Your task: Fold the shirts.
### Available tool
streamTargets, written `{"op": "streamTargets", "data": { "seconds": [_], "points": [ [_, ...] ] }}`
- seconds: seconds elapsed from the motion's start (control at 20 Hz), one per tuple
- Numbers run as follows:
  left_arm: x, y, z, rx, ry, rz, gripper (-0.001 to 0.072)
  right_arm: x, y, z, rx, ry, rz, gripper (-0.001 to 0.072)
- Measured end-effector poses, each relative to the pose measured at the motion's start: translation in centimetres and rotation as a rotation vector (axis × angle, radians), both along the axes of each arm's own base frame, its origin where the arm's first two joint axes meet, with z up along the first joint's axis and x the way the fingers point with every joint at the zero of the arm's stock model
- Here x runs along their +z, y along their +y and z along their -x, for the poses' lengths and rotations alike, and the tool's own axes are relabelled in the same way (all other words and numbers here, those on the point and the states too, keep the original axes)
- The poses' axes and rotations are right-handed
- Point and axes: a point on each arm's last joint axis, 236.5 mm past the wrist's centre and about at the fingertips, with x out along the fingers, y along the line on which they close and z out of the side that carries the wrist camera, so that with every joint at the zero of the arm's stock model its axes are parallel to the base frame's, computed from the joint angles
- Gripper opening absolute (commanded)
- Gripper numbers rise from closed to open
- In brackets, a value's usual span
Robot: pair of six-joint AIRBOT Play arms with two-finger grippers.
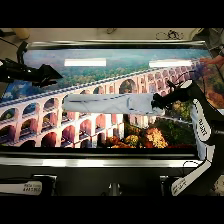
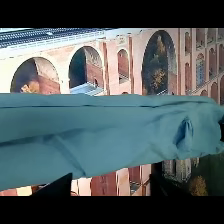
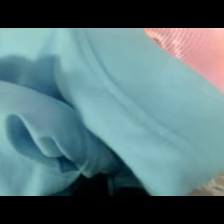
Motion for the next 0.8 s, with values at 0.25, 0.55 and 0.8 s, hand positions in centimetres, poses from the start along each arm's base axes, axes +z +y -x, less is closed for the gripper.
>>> {"op": "streamTargets", "data": {
  "seconds": [0.25, 0.55, 0.8],
  "points": [
    [-4.7, -10.0, 0.8, -0.132, 0.027, 0.028, 0.0026, 9.1, 2.1, 0.1, 0.037, -0.139, -0.032, 0.0015],
    [-13.5, -28.6, 5.5, -0.236, 0.247, 0.325, 0.0026, 21.6, 5.0, 4.1, 0.102, -0.31, -0.072, 0.0016],
    [-15.4, -36.9, 9.0, -0.219, 0.381, 0.567, 0.0022, 26.7, 6.0, 7.4, 0.123, -0.373, -0.086, 0.0016]
  ]
}}
